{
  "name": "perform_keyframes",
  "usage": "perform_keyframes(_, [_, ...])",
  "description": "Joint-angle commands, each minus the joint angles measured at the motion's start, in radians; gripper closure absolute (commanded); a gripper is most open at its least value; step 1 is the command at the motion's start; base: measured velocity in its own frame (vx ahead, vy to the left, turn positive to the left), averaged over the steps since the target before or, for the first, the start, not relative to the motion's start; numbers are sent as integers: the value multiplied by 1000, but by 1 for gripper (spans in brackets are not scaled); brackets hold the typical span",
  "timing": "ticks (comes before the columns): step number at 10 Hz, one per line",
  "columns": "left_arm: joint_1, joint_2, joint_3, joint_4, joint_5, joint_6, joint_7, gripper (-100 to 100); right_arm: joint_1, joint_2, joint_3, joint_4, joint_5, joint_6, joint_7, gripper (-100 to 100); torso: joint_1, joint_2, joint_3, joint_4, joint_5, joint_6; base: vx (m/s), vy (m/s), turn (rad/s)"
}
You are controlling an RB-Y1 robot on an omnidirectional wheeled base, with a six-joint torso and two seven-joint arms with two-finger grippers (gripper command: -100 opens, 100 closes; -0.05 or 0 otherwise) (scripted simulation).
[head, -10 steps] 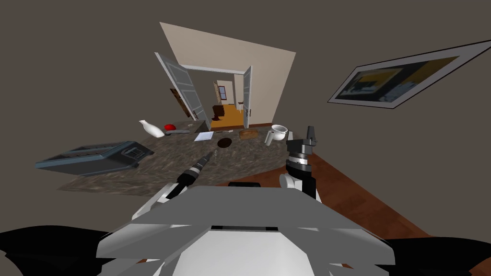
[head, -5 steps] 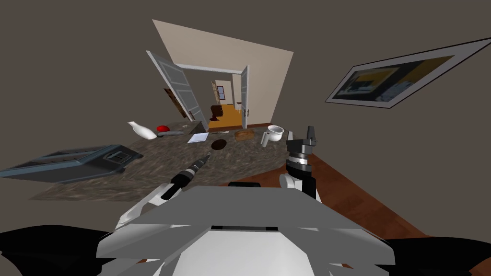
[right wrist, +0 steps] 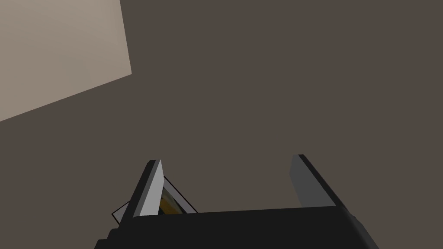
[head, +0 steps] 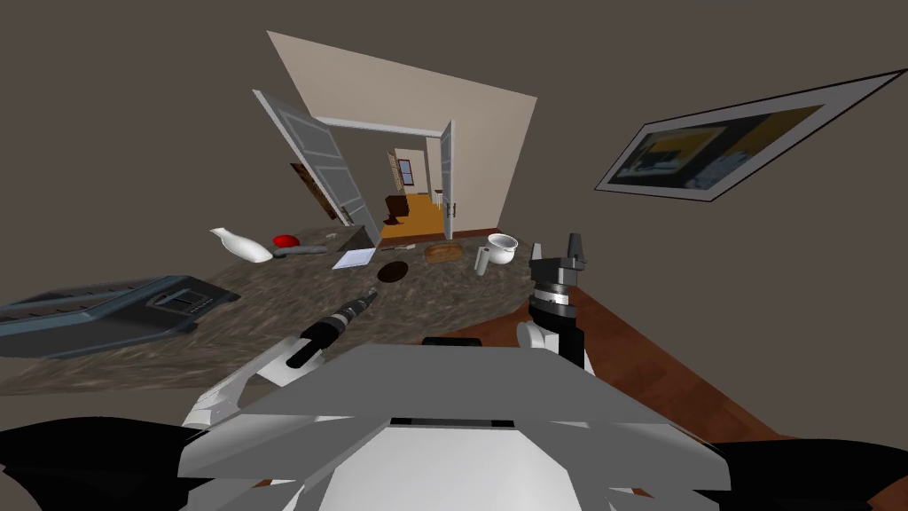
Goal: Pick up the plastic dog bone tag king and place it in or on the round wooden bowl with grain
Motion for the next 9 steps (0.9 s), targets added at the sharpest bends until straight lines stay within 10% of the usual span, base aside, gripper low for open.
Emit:
perform_keyframes(1, [12,41,5,16,-13,38,-11,-100,0,0,0,0,0,0,0,0,0,0,0,0,0,0,97,-117,-32])
perform_keyframes(8, [15,147,10,79,-39,121,-32,-100,0,0,0,0,0,0,0,0,5,5,3,1,1,0,35,-84,-4])
perform_keyframes(9, [15,149,10,81,-39,123,-32,0,0,0,0,0,0,0,0,0,7,6,3,1,2,0,0,0,0])
